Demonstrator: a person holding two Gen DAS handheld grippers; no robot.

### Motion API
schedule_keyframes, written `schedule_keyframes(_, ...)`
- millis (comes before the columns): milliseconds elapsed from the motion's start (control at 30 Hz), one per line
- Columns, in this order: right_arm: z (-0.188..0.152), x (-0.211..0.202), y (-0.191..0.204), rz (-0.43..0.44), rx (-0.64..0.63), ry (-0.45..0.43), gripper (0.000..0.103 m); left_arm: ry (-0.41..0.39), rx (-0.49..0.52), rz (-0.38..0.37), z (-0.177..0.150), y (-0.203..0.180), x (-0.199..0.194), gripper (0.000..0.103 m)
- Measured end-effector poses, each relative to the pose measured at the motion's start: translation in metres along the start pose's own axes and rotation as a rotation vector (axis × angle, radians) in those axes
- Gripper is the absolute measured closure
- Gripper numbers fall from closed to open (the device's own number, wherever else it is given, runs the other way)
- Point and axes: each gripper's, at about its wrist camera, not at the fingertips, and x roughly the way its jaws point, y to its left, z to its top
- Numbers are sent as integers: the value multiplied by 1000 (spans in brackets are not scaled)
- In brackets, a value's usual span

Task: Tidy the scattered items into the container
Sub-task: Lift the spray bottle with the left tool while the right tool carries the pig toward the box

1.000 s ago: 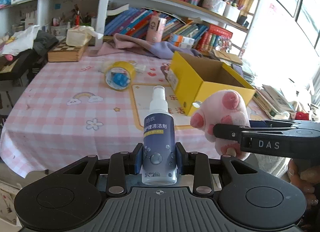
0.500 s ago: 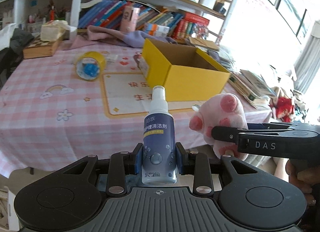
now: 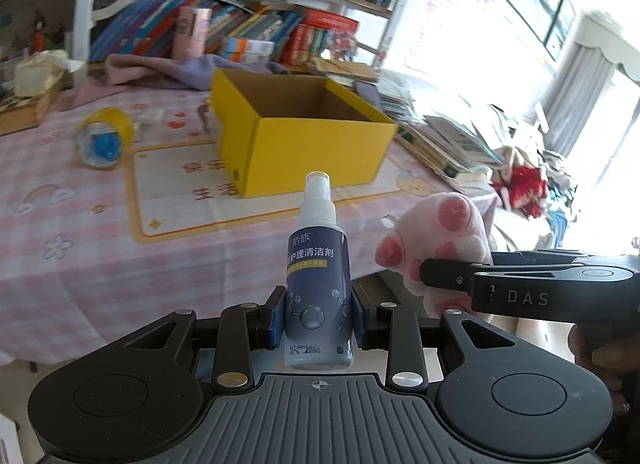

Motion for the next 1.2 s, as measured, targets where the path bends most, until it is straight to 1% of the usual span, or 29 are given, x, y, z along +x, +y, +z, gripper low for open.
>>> schedule_keyframes(233,-3,-6,-19,-41,56,-1,50,20,52,-49,7,-16,13,72)
schedule_keyframes(467,2,-2,-30,-65,82,6,50,31,89,-80,18,-24,28,72)
schedule_keyframes(700,9,10,-42,-82,101,17,50,47,87,-91,26,-22,44,72)
schedule_keyframes(933,30,24,-41,-63,66,-16,50,5,112,-68,47,-19,52,72)
schedule_keyframes(1200,78,40,-43,-25,-2,-104,50,-73,130,-39,81,-13,56,72)
